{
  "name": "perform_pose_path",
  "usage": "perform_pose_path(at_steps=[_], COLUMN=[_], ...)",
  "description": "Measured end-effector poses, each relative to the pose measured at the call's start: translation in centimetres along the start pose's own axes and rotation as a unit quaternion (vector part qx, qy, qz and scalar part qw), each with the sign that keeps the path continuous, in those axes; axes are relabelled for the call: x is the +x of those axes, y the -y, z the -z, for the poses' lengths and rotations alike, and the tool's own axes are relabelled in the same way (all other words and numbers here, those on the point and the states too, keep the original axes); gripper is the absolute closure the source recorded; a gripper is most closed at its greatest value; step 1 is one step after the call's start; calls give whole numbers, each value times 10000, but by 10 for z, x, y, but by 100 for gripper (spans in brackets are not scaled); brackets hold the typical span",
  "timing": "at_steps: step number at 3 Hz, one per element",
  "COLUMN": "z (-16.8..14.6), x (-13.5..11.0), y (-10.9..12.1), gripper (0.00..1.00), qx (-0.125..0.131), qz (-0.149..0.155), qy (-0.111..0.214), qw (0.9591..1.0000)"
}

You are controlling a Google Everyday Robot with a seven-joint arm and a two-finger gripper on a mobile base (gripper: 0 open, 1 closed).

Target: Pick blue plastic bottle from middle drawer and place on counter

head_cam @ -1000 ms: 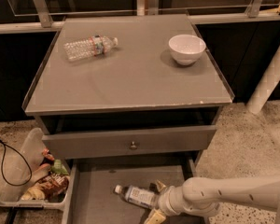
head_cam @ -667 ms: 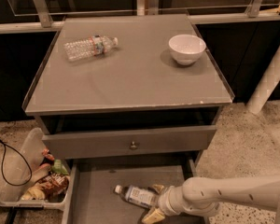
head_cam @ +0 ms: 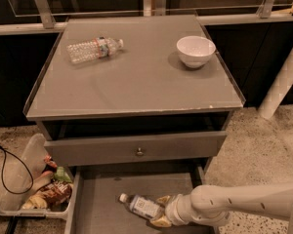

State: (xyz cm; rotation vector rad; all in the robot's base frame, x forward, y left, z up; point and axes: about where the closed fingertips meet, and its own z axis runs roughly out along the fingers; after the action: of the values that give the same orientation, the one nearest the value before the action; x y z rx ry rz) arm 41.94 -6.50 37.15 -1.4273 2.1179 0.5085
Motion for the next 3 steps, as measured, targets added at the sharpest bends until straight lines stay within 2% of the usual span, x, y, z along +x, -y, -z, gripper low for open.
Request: perform_pose_path(at_steps=[1, 2, 3], z=[0, 8, 41], x=[0, -5, -16], y=[0, -5, -15], gripper=[90, 100, 100], qx=[0, -156, -326], qz=[0, 171, 526], qy=[0, -10, 33], qw=[10000, 9997, 9981])
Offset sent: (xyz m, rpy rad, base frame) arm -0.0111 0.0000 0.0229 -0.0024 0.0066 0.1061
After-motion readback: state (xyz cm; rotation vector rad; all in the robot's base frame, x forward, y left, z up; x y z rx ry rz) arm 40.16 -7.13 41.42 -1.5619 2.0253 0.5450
